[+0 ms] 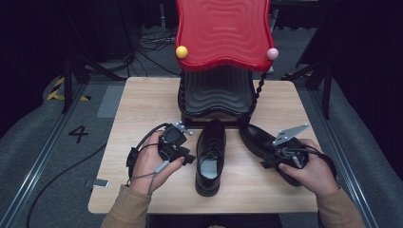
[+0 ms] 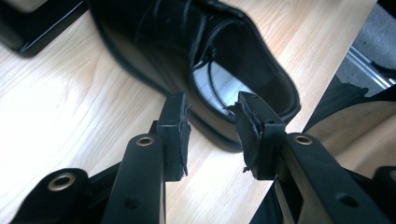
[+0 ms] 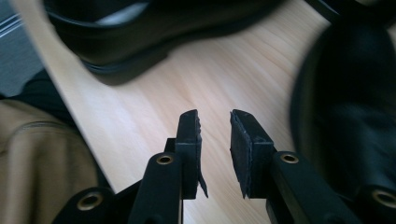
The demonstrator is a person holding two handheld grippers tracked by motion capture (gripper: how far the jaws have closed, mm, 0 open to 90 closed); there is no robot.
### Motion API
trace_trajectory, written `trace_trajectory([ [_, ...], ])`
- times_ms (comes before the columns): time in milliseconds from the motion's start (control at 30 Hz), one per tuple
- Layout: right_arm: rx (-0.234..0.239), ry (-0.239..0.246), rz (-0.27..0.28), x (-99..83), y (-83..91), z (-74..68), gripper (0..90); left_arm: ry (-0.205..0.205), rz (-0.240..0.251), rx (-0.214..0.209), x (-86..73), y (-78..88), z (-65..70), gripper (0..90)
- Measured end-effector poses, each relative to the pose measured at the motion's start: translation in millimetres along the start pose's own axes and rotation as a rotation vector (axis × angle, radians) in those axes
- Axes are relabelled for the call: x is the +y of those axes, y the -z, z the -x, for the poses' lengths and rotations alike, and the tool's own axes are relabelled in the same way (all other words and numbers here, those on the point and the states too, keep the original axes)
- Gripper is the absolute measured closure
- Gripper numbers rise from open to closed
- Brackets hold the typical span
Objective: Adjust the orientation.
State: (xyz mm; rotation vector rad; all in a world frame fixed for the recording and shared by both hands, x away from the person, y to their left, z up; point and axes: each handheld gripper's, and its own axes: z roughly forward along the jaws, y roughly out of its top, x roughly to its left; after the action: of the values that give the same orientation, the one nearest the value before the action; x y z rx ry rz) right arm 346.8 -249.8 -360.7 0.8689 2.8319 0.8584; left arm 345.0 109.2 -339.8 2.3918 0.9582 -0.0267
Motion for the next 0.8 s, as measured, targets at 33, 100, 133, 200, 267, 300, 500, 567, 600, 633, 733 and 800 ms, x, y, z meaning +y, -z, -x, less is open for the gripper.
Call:
trace_trajectory([
  [33, 0.021, 0.023, -0.005, 6.3, -3.7, -6.2, 73.4, 0.011, 0.005, 0.003, -3.2, 2.2, -2.0, 63.4],
  [100, 0.054, 0.068, -0.008, 16.0, -10.1, -16.0, 73.3, 0.032, 0.011, 0.010, -9.7, 7.1, -5.2, 63.3],
  [133, 0.074, 0.089, -0.010, 20.7, -13.2, -20.7, 73.3, 0.041, 0.014, 0.010, -12.0, 8.7, -6.2, 63.2],
  [200, 0.107, 0.120, -0.011, 29.9, -19.1, -30.1, 73.1, 0.062, 0.024, 0.023, -18.8, 13.4, -9.6, 62.9],
  [267, 0.143, 0.156, -0.014, 40.6, -26.2, -39.3, 72.4, 0.086, 0.026, 0.028, -25.6, 17.1, -12.4, 62.5],
  [300, 0.152, 0.170, -0.017, 45.4, -29.6, -43.9, 71.8, 0.090, 0.030, 0.032, -28.5, 18.7, -14.0, 62.4],
  [500, 0.210, 0.254, -0.042, 71.7, -47.9, -68.2, 70.7, 0.120, 0.042, 0.048, -39.9, 25.6, -18.2, 62.2],
  [567, 0.220, 0.273, -0.052, 79.0, -53.1, -75.4, 70.6, 0.128, 0.051, 0.060, -41.5, 27.4, -18.6, 64.1],
  [600, 0.221, 0.286, -0.057, 82.8, -56.2, -79.3, 70.4, 0.128, 0.055, 0.059, -41.8, 27.6, -19.1, 64.5],
  [633, 0.228, 0.299, -0.065, 86.2, -59.3, -83.2, 70.1, 0.126, 0.053, 0.060, -41.9, 27.5, -19.4, 64.5],
  [733, 0.240, 0.321, -0.098, 93.9, -71.1, -93.2, 69.3, 0.128, 0.051, 0.057, -41.6, 26.4, -20.5, 64.4],
  [800, 0.241, 0.323, -0.126, 97.2, -80.6, -96.7, 68.5, 0.128, 0.052, 0.055, -41.3, 26.3, -21.5, 64.4],
])
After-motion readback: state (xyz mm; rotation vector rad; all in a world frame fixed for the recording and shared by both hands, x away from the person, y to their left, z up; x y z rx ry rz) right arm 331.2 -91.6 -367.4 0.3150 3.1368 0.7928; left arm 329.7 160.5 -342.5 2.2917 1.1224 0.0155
